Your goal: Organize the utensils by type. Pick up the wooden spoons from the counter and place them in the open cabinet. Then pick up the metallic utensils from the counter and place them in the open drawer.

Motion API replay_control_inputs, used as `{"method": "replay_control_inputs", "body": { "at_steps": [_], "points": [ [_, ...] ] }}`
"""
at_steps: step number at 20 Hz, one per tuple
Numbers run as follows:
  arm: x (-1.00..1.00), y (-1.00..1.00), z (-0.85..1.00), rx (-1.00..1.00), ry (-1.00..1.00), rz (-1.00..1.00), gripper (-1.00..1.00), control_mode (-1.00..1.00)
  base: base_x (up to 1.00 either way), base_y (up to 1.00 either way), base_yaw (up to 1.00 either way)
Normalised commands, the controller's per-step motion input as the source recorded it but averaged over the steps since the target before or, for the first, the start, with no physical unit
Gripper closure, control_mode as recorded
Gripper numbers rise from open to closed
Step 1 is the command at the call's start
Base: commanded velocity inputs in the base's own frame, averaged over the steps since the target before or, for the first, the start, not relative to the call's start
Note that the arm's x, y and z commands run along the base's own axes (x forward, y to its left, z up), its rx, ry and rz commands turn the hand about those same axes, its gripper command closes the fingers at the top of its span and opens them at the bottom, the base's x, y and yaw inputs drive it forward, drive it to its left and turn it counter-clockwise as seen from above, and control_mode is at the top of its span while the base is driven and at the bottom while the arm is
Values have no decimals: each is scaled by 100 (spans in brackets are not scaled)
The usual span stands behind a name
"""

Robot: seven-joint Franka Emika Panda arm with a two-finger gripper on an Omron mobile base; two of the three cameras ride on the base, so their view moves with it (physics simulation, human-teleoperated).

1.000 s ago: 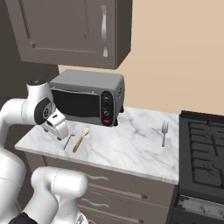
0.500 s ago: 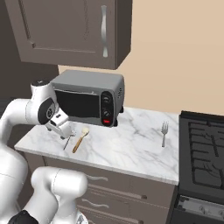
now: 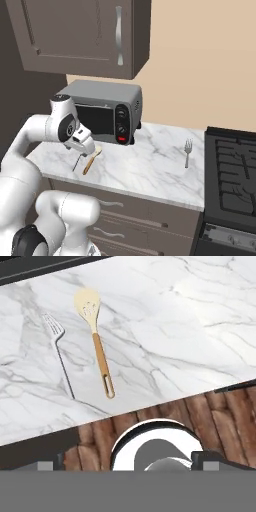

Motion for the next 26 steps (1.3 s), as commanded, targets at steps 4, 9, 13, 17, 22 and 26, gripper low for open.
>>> {"method": "replay_control_inputs", "body": {
  "at_steps": [4, 9, 13, 17, 22, 26],
  "points": [
    [55, -6, -59, -15, 0, 3, -100, -100, 0, 0, 0],
    [36, -3, -66, -7, -6, 1, -100, -100, 0, 0, 0],
    [27, 1, -53, -2, -13, 0, -100, -100, 0, 0, 0],
    [12, -5, -23, 0, -1, 4, -100, -100, 0, 0, 0],
    [7, 0, -23, 0, 0, 3, -100, -100, 0, 0, 0],
    [13, 0, -25, 0, 1, 1, -100, -100, 0, 0, 0]
  ]
}}
